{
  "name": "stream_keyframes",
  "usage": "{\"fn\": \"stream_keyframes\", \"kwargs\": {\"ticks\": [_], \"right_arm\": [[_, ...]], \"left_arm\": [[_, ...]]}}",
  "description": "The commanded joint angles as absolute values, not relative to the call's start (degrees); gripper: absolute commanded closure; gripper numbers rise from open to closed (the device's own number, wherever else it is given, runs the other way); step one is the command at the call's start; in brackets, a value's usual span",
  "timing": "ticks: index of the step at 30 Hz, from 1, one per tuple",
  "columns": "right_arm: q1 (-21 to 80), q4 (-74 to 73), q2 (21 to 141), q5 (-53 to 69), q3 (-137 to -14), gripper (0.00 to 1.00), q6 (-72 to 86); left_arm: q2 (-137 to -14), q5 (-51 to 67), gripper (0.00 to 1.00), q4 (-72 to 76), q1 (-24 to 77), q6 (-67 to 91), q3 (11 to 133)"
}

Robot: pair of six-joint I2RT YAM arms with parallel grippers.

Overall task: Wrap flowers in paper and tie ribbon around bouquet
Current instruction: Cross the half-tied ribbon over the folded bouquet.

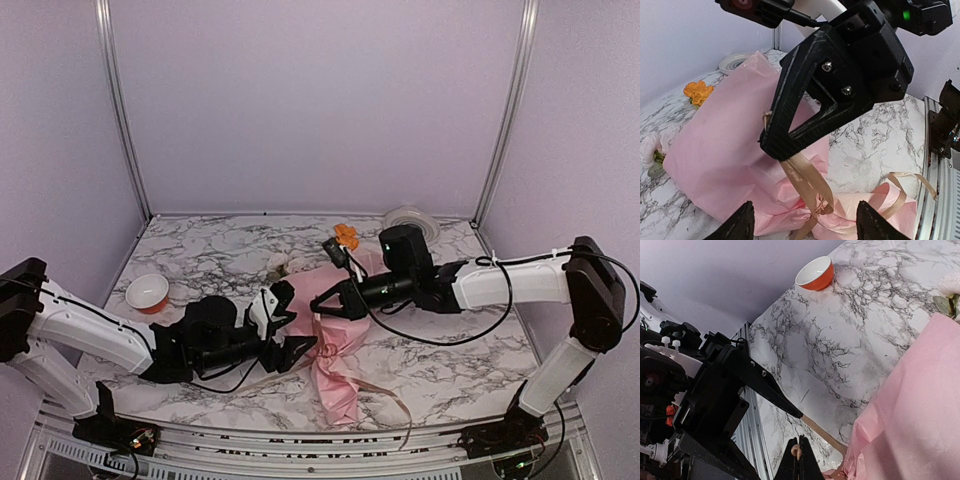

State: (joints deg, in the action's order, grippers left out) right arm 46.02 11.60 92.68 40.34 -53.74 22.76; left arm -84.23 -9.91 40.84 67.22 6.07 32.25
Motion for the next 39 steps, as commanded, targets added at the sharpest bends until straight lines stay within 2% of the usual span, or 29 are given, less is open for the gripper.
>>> {"fn": "stream_keyframes", "kwargs": {"ticks": [1, 4, 6, 7, 8, 10, 13, 14, 15, 17, 22, 26, 29, 34, 39], "right_arm": [[47.1, 13.6, 91.2, 40.1, -54.7, 1.0, 23.8], [47.4, 13.9, 91.1, 39.6, -54.4, 1.0, 24.3], [47.5, 14.4, 91.3, 40.1, -54.4, 1.0, 24.8], [47.6, 14.3, 91.4, 40.5, -54.4, 1.0, 24.7], [47.7, 14.3, 91.4, 40.6, -54.4, 1.0, 24.5], [47.7, 14.0, 91.3, 40.4, -54.3, 1.0, 24.3], [47.7, 13.8, 91.2, 40.2, -54.0, 1.0, 24.3], [47.7, 13.8, 91.1, 40.2, -54.0, 1.0, 24.3], [47.7, 13.7, 91.0, 40.2, -54.0, 1.0, 24.1], [47.6, 12.5, 90.9, 40.2, -54.6, 1.0, 23.3], [46.1, 2.7, 89.5, 38.7, -56.9, 0.72, 18.3], [44.6, -2.3, 87.8, 38.0, -55.7, 0.63, 15.3], [44.8, -4.6, 88.2, 37.6, -55.1, 0.63, 13.1], [47.0, -11.8, 92.8, 33.0, -58.4, 0.83, 7.0], [47.7, -18.6, 96.4, 29.6, -62.6, 0.85, 1.7]], "left_arm": [[-88.2, -1.8, 0.26, 43.6, 64.3, 5.8, 35.5], [-90.4, 3.9, 0.24, 40.7, 63.2, 5.0, 38.7], [-91.3, 3.7, 0.24, 39.1, 62.9, 5.0, 40.1], [-91.7, 3.2, 0.27, 38.9, 62.7, 5.3, 40.5], [-92.2, 3.1, 0.32, 38.9, 62.4, 5.6, 40.7], [-92.9, 3.9, 0.51, 38.9, 61.6, 6.3, 41.2], [-93.0, 4.9, 0.89, 38.9, 61.2, 6.4, 41.1], [-92.9, 4.9, 0.97, 39.0, 61.2, 6.5, 40.8], [-92.9, 5.1, 1.0, 38.9, 61.2, 6.5, 40.6], [-93.2, 5.8, 1.0, 39.0, 61.1, 6.8, 40.1], [-94.2, 7.0, 1.0, 39.7, 60.9, 7.8, 38.7], [-94.2, 8.1, 1.0, 41.8, 60.5, 7.8, 37.2], [-94.5, 9.1, 1.0, 43.1, 59.8, 8.3, 36.3], [-94.6, 10.4, 1.0, 44.4, 59.0, 8.6, 35.3], [-95.4, 12.0, 1.0, 45.7, 58.4, 9.4, 34.6]]}}
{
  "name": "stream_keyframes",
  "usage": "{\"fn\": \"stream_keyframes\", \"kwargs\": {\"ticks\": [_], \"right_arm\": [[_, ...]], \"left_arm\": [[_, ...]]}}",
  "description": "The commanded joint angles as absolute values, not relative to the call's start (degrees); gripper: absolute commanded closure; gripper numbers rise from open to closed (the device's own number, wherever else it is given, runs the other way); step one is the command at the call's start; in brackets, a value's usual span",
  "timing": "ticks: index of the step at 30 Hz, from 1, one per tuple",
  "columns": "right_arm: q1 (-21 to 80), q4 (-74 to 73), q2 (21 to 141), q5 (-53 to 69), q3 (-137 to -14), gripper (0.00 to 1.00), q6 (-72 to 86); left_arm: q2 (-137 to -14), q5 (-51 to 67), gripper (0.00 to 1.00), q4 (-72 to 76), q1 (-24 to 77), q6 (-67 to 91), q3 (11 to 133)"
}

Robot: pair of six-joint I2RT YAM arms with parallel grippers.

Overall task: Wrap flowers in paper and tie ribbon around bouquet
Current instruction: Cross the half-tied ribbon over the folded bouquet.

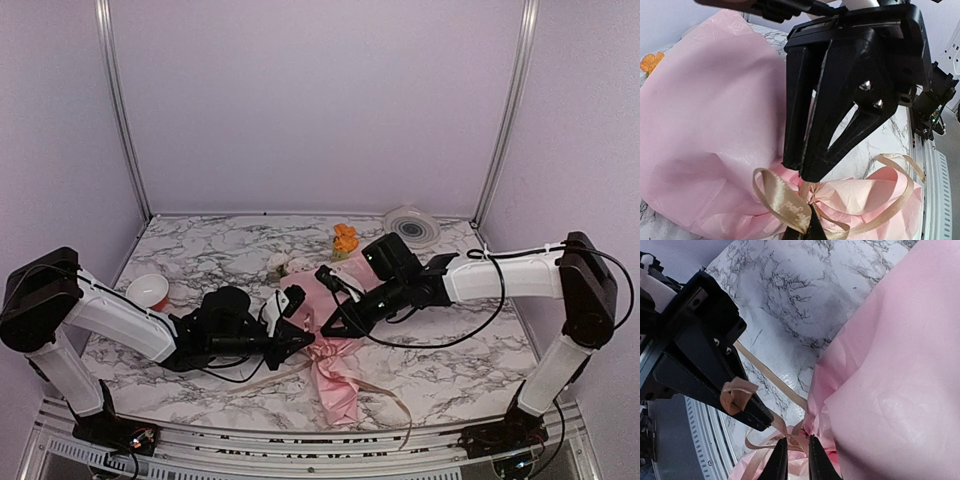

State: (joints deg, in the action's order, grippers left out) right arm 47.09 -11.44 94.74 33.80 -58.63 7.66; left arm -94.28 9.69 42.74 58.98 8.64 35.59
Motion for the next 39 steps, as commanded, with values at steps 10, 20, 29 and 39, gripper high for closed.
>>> {"fn": "stream_keyframes", "kwargs": {"ticks": [10, 20, 29, 39], "right_arm": [[49.4, -20.3, 98.8, 31.0, -61.7, 0.74, -1.4], [49.7, -19.3, 100.9, 30.5, -62.7, 0.98, -2.7], [49.1, -15.8, 96.1, 34.0, -60.7, 1.0, 0.6], [46.2, -10.3, 92.8, 37.9, -56.9, 1.0, 4.5]], "left_arm": [[-96.3, 12.8, 1.0, 47.5, 57.8, 10.8, 33.0], [-96.8, 13.3, 1.0, 47.9, 56.9, 11.7, 32.9], [-98.8, 13.4, 1.0, 48.2, 56.6, 13.5, 32.3], [-99.2, 13.6, 0.96, 48.5, 55.9, 14.7, 31.9]]}}
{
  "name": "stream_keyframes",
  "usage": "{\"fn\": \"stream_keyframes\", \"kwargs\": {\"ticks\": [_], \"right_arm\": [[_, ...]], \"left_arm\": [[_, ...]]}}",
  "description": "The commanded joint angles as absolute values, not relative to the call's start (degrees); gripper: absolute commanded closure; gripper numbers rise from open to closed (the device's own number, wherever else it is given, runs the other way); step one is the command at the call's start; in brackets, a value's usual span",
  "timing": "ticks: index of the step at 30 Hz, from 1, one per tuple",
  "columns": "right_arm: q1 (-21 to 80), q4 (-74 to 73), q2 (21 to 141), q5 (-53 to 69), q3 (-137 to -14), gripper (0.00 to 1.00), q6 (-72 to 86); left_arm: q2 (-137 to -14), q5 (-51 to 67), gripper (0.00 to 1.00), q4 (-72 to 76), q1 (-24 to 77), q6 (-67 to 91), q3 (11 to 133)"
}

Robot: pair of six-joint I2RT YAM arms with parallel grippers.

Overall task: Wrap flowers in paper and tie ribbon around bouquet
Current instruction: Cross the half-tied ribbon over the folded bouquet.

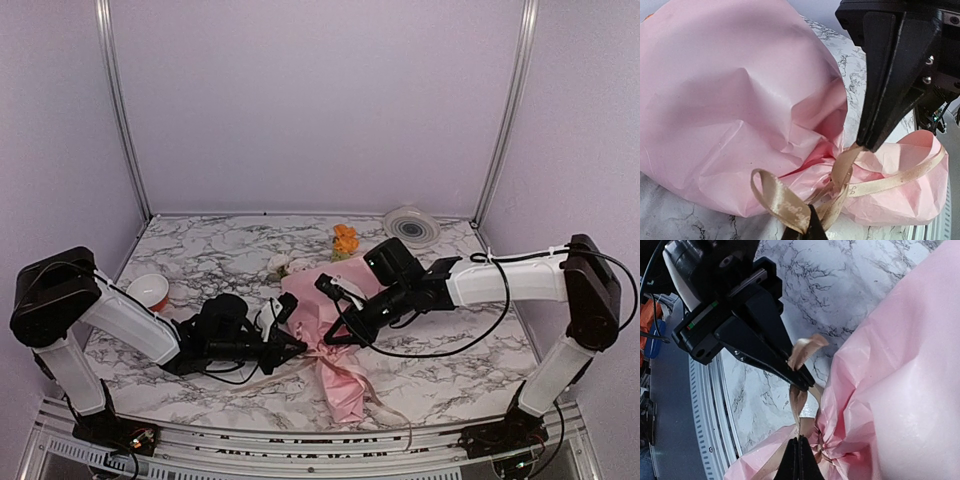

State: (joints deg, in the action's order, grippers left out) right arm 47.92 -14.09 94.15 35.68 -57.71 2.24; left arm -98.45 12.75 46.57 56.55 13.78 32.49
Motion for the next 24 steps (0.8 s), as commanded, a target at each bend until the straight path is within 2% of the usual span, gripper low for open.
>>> {"fn": "stream_keyframes", "kwargs": {"ticks": [1, 4, 10, 13, 16, 18, 20, 24], "right_arm": [[46.0, -9.6, 92.9, 38.3, -56.6, 1.0, 4.9], [46.0, -8.8, 93.3, 38.7, -56.4, 1.0, 5.5], [46.0, -7.0, 93.3, 39.1, -55.4, 1.0, 6.4], [46.0, -6.2, 93.3, 39.2, -54.9, 1.0, 6.7], [45.9, -5.6, 93.6, 39.0, -54.4, 1.0, 6.9], [45.8, -5.1, 93.8, 38.9, -54.2, 1.0, 7.3], [45.7, -4.9, 94.1, 38.9, -54.1, 1.0, 7.4], [45.5, -3.6, 93.8, 39.2, -53.3, 1.0, 7.7]], "left_arm": [[-99.3, 13.5, 0.91, 48.5, 55.8, 15.0, 31.8], [-99.2, 12.0, 0.68, 48.8, 55.2, 17.2, 31.0], [-95.4, 6.4, 0.43, 50.3, 54.6, 20.8, 26.9], [-91.4, -0.4, 0.42, 50.4, 54.6, 21.0, 23.7], [-87.5, -1.0, 0.53, 49.8, 55.8, 15.2, 22.5], [-85.4, -3.0, 0.58, 45.1, 60.8, 6.0, 24.9], [-85.4, -5.3, 0.56, 38.8, 66.3, -4.0, 29.4], [-91.2, -3.4, 0.51, 27.8, 70.1, -14.7, 39.8]]}}
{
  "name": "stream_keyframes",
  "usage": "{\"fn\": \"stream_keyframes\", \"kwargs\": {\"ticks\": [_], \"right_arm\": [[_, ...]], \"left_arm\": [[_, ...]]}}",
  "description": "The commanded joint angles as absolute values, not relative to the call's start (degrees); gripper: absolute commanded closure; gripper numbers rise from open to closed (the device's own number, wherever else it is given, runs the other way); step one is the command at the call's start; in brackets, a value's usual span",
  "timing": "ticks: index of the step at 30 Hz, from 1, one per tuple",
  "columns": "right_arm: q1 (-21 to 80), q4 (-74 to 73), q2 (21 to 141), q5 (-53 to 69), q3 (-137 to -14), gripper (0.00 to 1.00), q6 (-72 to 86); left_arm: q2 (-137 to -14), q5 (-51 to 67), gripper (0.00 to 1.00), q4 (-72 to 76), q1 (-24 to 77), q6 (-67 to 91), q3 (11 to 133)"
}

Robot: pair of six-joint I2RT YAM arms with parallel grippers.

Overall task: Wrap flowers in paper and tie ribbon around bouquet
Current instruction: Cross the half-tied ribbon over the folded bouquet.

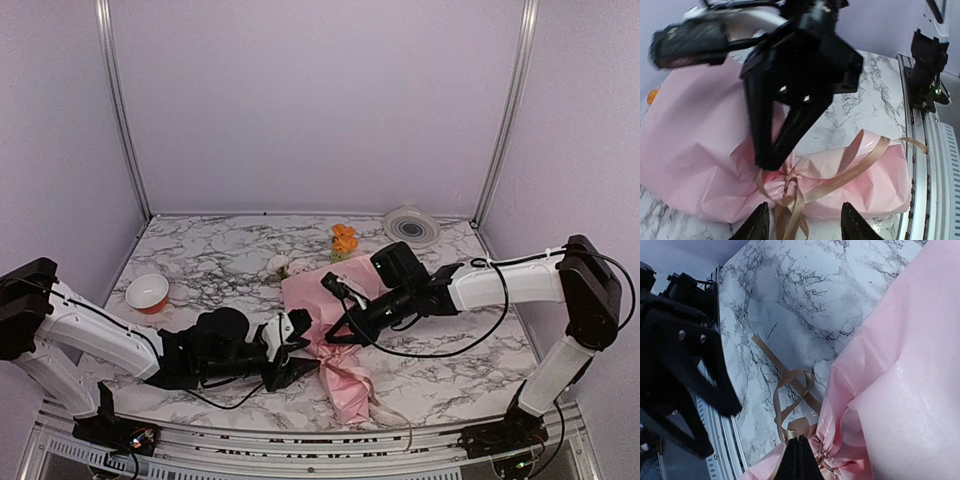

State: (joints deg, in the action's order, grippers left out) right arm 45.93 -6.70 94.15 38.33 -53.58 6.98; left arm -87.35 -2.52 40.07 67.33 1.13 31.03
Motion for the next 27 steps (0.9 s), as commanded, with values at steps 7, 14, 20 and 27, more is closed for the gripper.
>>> {"fn": "stream_keyframes", "kwargs": {"ticks": [7, 14, 20, 27], "right_arm": [[45.2, -1.9, 93.4, 39.7, -52.2, 1.0, 8.4], [45.0, -1.2, 93.5, 40.1, -52.2, 1.0, 8.5], [44.9, -0.9, 93.8, 40.3, -52.2, 1.0, 8.6], [44.8, -0.5, 93.9, 40.5, -52.0, 1.0, 8.7]], "left_arm": [[-100.9, -7.6, 0.63, 14.5, 73.5, -22.4, 51.9], [-96.2, -4.3, 0.58, 13.4, 73.5, -23.4, 48.4], [-100.1, -6.8, 0.62, 9.0, 73.5, -22.2, 52.4], [-101.4, -7.8, 0.69, 9.7, 73.5, -22.8, 55.1]]}}
